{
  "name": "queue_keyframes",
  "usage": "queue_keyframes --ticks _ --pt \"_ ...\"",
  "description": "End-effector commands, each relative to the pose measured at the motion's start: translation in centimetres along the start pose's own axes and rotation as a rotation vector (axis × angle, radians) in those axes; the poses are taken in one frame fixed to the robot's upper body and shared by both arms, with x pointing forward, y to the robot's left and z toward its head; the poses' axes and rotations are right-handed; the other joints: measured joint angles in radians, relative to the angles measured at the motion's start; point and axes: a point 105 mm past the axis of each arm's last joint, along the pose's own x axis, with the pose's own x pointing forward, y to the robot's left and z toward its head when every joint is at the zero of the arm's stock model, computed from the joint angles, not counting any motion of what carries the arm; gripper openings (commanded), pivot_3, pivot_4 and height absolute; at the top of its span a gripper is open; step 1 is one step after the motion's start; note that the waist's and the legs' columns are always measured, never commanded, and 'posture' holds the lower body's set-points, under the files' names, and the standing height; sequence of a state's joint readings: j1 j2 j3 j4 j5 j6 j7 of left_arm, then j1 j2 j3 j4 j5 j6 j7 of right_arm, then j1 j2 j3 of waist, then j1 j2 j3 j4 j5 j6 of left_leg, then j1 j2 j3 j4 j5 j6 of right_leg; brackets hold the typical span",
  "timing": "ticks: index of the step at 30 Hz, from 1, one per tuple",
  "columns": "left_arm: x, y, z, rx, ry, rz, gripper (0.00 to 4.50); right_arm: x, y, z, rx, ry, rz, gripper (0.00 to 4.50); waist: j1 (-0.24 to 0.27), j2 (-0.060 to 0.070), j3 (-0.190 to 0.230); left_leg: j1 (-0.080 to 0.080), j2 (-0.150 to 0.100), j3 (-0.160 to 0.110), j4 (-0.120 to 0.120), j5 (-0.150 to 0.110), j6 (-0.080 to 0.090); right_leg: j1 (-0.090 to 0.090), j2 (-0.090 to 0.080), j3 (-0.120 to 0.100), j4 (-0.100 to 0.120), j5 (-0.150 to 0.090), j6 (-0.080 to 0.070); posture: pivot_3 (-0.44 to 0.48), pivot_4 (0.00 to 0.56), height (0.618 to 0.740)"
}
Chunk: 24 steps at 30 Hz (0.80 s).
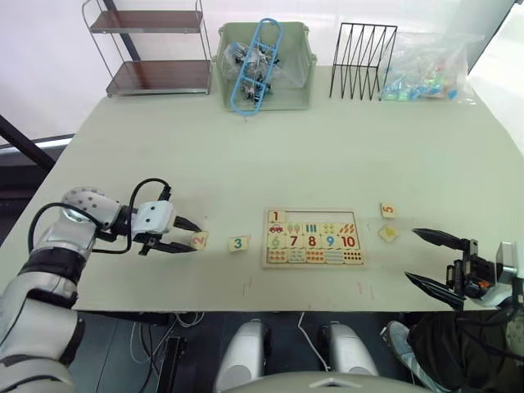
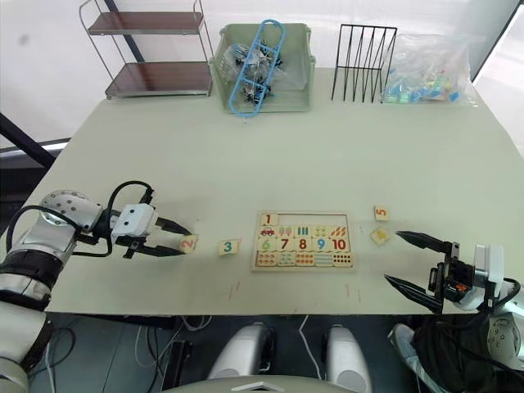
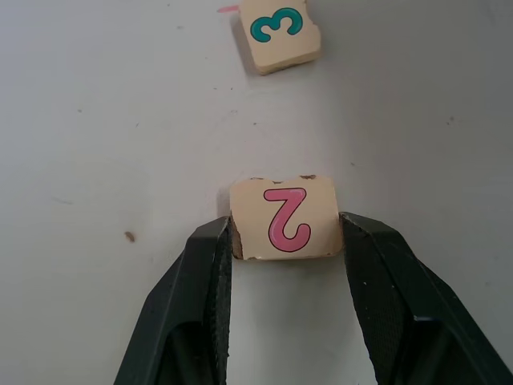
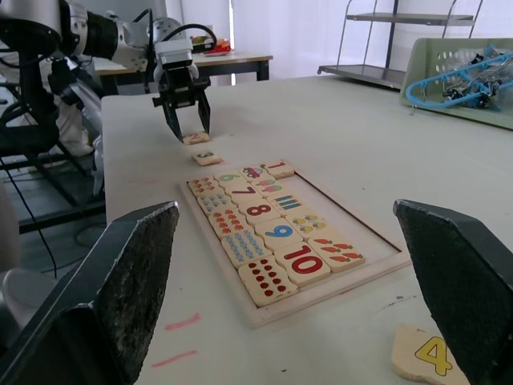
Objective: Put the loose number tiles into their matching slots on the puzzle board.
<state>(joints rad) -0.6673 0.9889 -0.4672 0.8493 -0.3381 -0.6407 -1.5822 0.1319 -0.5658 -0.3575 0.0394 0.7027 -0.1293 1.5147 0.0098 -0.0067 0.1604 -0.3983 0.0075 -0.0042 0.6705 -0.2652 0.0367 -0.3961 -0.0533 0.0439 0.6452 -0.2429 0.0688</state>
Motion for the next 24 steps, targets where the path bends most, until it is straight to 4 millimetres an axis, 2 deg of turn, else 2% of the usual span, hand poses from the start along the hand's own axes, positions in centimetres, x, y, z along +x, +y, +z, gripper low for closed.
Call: queue_keyframes --ticks 1,12,14,18,19,24 --pt "-0.3 -0.5 -0.4 0.029 0.036 -0.058 1.57 -0.1 0.0 0.9 -0.044 -0.001 0.025 4.50 0.000 0.000 0.000 0.000 0.000 0.000 0.000 0.000 0.000 0.000 0.000 0.000 0.000 0.000 0.000 0.000 0.150 0.740" --pt "-0.4 -0.3 -0.7 0.044 0.087 -0.119 1.57 -0.6 0.6 1.3 -0.025 0.043 0.150 4.50 0.001 0.000 0.000 0.001 0.000 0.000 0.002 0.000 0.000 0.000 0.001 0.001 0.002 0.000 0.000 0.000 0.150 0.740" --pt "-0.5 -0.3 -0.9 0.056 0.106 -0.129 2.59 -0.5 0.7 1.4 -0.019 0.042 0.162 4.50 0.001 0.000 0.000 0.001 0.000 0.000 0.002 0.000 0.000 0.000 0.001 0.000 0.002 0.000 0.000 0.000 0.150 0.740" --pt "-0.8 0.4 -0.6 0.066 0.109 -0.108 4.21 -0.3 0.9 1.5 -0.017 0.038 0.178 4.50 -0.005 0.000 0.000 0.001 0.000 0.000 0.002 0.000 0.000 0.000 0.002 0.001 0.002 0.000 0.000 0.000 0.150 0.740" --pt "-0.9 0.5 -0.5 0.067 0.109 -0.104 4.43 -0.2 0.9 1.5 -0.017 0.037 0.180 4.50 -0.010 0.000 0.000 0.001 0.000 0.000 0.002 0.000 0.000 0.000 0.002 0.001 0.002 0.000 0.000 0.000 0.150 0.740" --pt "-2.1 1.1 0.0 0.051 0.097 -0.053 4.43 -0.1 0.9 1.4 -0.015 0.035 0.183 4.50 -0.016 0.000 0.000 0.001 0.001 0.000 0.002 0.000 0.000 0.000 0.002 0.001 0.002 0.000 0.000 0.000 0.150 0.740"
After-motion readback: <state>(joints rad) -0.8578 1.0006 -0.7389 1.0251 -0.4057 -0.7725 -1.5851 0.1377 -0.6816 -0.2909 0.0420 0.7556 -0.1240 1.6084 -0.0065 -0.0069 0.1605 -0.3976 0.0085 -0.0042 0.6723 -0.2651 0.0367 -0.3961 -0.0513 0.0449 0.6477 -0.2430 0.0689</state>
